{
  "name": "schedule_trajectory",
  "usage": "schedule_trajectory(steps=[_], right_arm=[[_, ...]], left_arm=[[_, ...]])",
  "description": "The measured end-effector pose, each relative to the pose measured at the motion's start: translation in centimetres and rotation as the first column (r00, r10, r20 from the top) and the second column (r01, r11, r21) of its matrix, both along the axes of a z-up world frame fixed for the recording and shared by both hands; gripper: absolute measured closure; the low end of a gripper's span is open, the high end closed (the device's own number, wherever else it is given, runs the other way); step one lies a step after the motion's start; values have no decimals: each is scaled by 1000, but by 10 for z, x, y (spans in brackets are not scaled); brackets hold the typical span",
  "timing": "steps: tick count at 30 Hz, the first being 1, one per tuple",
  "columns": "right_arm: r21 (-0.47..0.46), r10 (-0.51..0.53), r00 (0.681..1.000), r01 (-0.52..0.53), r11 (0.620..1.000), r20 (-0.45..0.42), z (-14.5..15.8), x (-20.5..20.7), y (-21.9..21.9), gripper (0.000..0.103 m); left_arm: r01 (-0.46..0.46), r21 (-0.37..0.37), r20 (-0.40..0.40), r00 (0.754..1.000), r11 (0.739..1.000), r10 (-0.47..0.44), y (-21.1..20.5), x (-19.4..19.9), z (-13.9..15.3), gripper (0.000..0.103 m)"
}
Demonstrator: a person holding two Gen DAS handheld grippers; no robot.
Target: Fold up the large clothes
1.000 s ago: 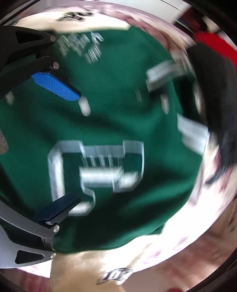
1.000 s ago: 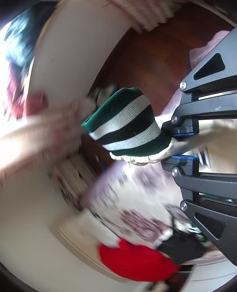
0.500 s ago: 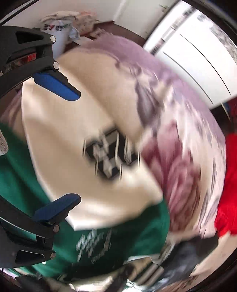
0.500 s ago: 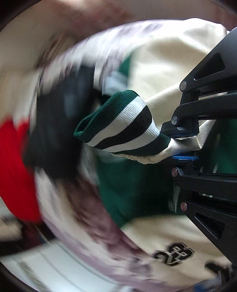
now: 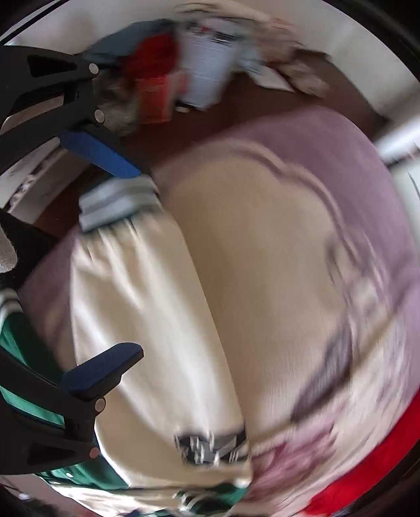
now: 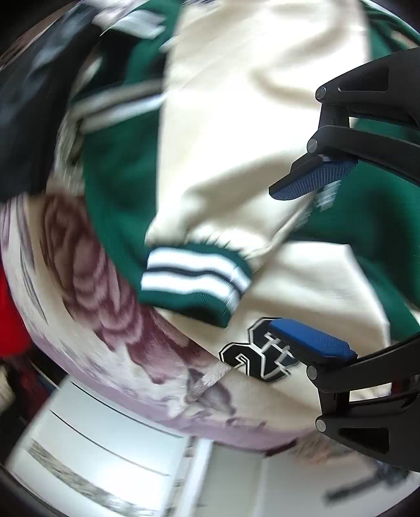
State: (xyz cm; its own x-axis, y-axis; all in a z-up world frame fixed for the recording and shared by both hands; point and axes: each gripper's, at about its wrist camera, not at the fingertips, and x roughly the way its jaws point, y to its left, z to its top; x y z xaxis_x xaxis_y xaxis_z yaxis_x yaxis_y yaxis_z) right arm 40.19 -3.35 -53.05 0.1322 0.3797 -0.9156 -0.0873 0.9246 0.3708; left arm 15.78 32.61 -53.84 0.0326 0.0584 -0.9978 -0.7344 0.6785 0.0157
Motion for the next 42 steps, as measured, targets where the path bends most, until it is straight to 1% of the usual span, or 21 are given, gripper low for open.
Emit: schedule_trajectory(steps=[2, 4, 5, 7, 8, 9, 10, 11, 13, 14, 15, 16, 17, 19, 22, 24, 28, 31, 35, 39, 42], right_arm=[[27, -87, 995, 88, 996, -52, 9, -14, -22, 25], [35, -140, 985, 144, 989, -97, 14, -1, -41, 25], [30, -164, 981, 168, 985, -105, 14, -4, -46, 25], [7, -195, 974, 197, 980, -111, 12, 8, -57, 25], [-1, -205, 972, 206, 979, -116, 7, 12, -58, 25], [-9, -213, 969, 214, 977, -123, 5, 10, -56, 25], [-15, -224, 966, 224, 975, -131, 5, 8, -59, 25], [-18, -228, 964, 228, 974, -138, 1, 14, -57, 25], [-26, -234, 962, 233, 972, -142, -5, 22, -58, 25], [-37, -231, 964, 228, 973, -136, -6, 21, -52, 25], [-50, -225, 966, 220, 974, -126, -8, 21, -47, 25], [-68, -213, 971, 206, 976, -111, -7, 19, -39, 25], [-83, -202, 974, 194, 978, -103, -8, 20, -33, 25], [-99, -181, 980, 173, 980, -86, -4, 23, -22, 25], [-105, -161, 986, 155, 982, -50, 3, 30, -8, 25], [-104, -164, 986, 162, 981, -13, 8, 36, -1, 25], [-60, -222, 974, 225, 973, 45, 5, 58, 12, 25], [-9, -291, 956, 291, 957, 33, -21, 79, 32, 25], [126, -172, 969, 196, 972, -177, -79, 100, 93, 25], [105, -75, 988, 90, 990, -136, -53, 100, 105, 25], [-1, -63, 995, 63, 998, -81, -25, 82, 74, 25]], left_arm=[[-105, -57, -17, 994, 993, 105, 17, -34, -15, 0], [-239, -177, -14, 971, 955, 241, 30, -66, -38, 0], [-317, -273, 4, 944, 908, 331, 34, -83, -54, 0], [-418, -434, 21, 881, 798, 473, 35, -100, -84, 0], [-446, -491, 21, 852, 748, 523, 34, -105, -97, 0], [-481, -548, 8, 815, 684, 579, 32, -106, -116, 0], [-491, -578, 12, 794, 652, 608, 32, -105, -125, 0], [-503, -589, 19, 773, 632, 634, 32, -102, -134, 12], [-515, -490, 50, 789, 704, 612, 34, -84, -132, 30], [-502, -410, 73, 814, 762, 576, 36, -72, -122, 45], [-485, -287, 111, 840, 826, 531, 38, -58, -100, 57], [-475, -205, 134, 852, 856, 506, 39, -49, -83, 74], [-461, -130, 179, 860, 878, 478, 41, -40, -63, 80], [-429, -34, 268, 866, 903, 422, 50, -21, -27, 84], [-388, 48, 377, 860, 920, 343, 74, 10, 14, 87], [-374, 67, 440, 843, 925, 309, 101, 32, 31, 88], [-355, 57, 502, 818, 933, 280, 143, 70, 37, 89], [-304, 99, 517, 829, 948, 212, 159, 94, 38, 89], [-223, 175, 493, 863, 959, 111, 148, 115, 39, 89], [-217, 192, 456, 883, 957, 109, 138, 104, 32, 89], [-251, 154, 432, 887, 956, 163, 140, 95, 20, 89]])
